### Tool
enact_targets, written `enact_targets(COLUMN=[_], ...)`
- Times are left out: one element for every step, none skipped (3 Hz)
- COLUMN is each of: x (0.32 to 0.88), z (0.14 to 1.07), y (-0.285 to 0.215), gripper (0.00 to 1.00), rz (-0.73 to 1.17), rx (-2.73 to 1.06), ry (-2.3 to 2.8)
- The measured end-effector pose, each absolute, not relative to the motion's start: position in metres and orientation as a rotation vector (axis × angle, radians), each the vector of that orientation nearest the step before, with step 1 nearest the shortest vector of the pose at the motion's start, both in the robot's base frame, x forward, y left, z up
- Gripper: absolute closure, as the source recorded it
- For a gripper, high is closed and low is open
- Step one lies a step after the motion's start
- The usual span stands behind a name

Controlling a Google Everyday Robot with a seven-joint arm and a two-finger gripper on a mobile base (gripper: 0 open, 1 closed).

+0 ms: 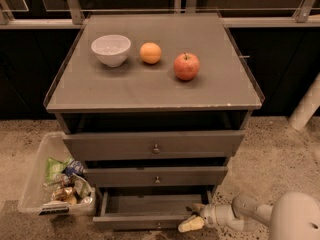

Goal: Open bottom drawer

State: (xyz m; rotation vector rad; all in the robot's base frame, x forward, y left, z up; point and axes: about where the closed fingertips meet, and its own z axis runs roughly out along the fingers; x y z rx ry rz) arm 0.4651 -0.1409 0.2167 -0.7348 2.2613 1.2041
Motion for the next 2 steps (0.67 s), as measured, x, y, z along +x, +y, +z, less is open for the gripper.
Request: enact_targets(x=[0.4712,0.4620], z=[0.2078,0.2071], y=[-0.1434,-0.1435], gripper=[0.00,0.00], rz=[1.186,1.207], rx=[-0.754,-0.763], ry=[2.279,2.306])
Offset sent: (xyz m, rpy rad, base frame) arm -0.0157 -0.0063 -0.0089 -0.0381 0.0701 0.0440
